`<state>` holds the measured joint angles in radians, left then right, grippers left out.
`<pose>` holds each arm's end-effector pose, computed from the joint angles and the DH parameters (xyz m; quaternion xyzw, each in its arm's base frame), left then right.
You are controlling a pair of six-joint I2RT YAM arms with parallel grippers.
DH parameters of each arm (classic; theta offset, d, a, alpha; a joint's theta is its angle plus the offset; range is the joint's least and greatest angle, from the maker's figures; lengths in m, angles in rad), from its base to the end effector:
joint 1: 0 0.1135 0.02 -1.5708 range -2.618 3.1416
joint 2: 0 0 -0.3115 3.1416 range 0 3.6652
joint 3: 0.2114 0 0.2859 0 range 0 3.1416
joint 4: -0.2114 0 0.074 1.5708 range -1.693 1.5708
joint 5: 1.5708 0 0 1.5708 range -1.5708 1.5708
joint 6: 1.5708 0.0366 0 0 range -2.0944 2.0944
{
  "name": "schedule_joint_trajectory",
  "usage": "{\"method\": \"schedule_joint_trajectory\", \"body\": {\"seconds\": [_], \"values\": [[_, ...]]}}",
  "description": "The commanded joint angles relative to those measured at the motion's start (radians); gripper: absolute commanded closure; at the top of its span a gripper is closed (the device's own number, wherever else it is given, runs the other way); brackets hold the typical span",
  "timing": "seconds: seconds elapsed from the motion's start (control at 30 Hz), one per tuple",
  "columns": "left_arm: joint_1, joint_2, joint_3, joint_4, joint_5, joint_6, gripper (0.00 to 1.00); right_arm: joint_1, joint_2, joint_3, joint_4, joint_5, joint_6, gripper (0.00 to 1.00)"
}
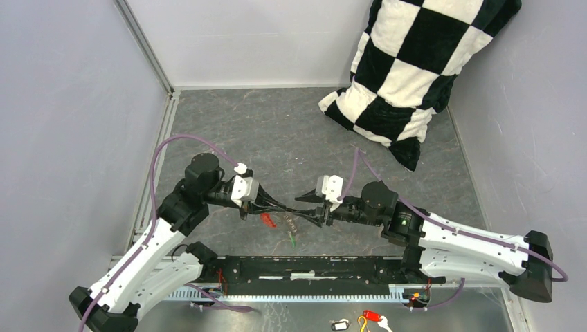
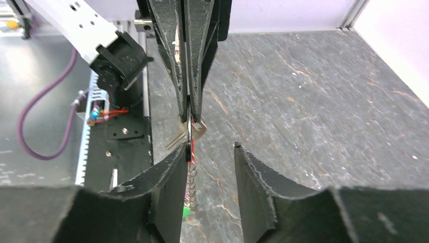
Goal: Put the keys on the keyring
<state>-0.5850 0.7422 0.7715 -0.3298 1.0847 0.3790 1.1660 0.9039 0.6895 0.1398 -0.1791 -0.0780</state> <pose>0.1114 -0.1126 0.3652 0.5909 0.4690 -0.4655 0.4627 0.0818 0.2075 0.3492 -0.4748 0.5579 0.4067 0.5458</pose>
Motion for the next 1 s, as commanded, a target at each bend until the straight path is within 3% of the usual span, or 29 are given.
{"method": "schedule_joint_trajectory", "body": {"seconds": [0.0,0.13,0.27,0.3,0.43,0.53,0.6,0.73,0.97], "values": [[-0.005,-0.018,0.026,0.069,0.026,-0.057,0.98,-0.028,-0.021,-0.035,0.173,-0.104,0.098,0.59],[-0.004,-0.026,0.023,0.091,0.023,-0.07,0.98,-0.05,-0.018,-0.057,0.212,-0.134,0.149,0.72],[-0.005,-0.03,0.022,0.083,0.019,-0.063,0.98,-0.06,-0.001,-0.035,0.195,-0.151,0.157,0.98],[-0.003,-0.03,0.021,0.077,0.019,-0.053,0.98,-0.06,0.003,-0.027,0.189,-0.151,0.156,1.0],[-0.004,-0.028,0.016,0.0,0.004,0.021,0.95,-0.065,0.026,0.047,0.088,-0.146,0.132,1.0],[-0.004,-0.004,0.034,-0.116,-0.04,0.121,0.6,-0.065,0.092,0.182,-0.155,-0.131,0.056,1.0],[-0.004,0.026,0.07,-0.193,-0.066,0.183,0.48,-0.065,0.129,0.26,-0.299,-0.112,0.015,1.0],[-0.005,0.059,0.141,-0.278,-0.075,0.257,0.47,-0.065,0.173,0.366,-0.461,-0.099,-0.044,1.0],[-0.005,0.072,0.185,-0.285,-0.069,0.243,0.55,-0.063,0.252,0.508,-0.628,-0.111,-0.11,1.0]]}}
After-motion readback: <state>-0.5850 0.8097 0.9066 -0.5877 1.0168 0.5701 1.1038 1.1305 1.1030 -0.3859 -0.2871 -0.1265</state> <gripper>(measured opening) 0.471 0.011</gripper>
